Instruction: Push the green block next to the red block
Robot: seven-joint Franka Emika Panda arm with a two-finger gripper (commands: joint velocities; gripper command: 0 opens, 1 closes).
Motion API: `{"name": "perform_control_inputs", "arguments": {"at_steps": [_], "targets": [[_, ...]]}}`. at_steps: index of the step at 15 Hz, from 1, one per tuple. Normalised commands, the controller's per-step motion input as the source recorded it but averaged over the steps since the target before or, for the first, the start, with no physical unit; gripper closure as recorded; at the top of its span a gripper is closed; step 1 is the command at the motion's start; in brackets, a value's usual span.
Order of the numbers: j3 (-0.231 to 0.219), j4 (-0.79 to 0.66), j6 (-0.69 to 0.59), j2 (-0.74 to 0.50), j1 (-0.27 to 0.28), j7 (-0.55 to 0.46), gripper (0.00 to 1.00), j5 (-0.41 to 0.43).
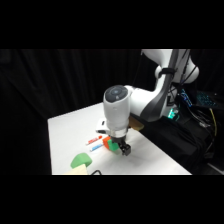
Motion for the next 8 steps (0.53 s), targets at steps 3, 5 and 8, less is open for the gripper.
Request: {"name": "perform_control_inputs", "arguments": {"at_steps": [3,5,8], "targets": [[0.171,0.1,-0.49,-0.46,-0.212,-0.49,0.0,0.183],[0.105,0.28,-0.62,-0.43,-0.164,-0.38,0.0,0.14],[0.048,0.43,-0.66,-0.32,-0.155,-0.31,0.0,0.073]]}}
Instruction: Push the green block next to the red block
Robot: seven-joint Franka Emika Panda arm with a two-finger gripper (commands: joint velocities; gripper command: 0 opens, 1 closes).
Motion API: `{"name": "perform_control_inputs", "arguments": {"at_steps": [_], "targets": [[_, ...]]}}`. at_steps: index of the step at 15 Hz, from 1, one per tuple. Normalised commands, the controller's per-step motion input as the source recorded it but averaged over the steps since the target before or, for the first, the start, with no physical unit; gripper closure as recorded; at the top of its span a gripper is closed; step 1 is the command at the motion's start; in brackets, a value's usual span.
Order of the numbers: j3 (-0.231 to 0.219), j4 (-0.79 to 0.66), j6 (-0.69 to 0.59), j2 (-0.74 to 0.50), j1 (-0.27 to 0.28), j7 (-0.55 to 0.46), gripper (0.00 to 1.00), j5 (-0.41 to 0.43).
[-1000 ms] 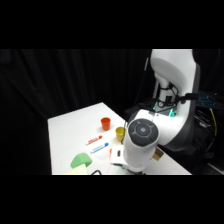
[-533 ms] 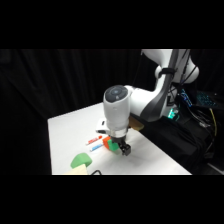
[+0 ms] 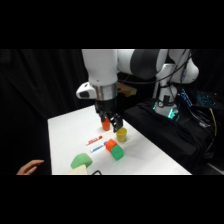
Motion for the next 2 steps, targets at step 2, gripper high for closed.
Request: {"name": "perform_control_inputs", "arguments": {"at_steps": [2], "targets": [[0.012,0.58,-0.66,-0.1,-0.134,-0.23,0.0,0.007]]}}
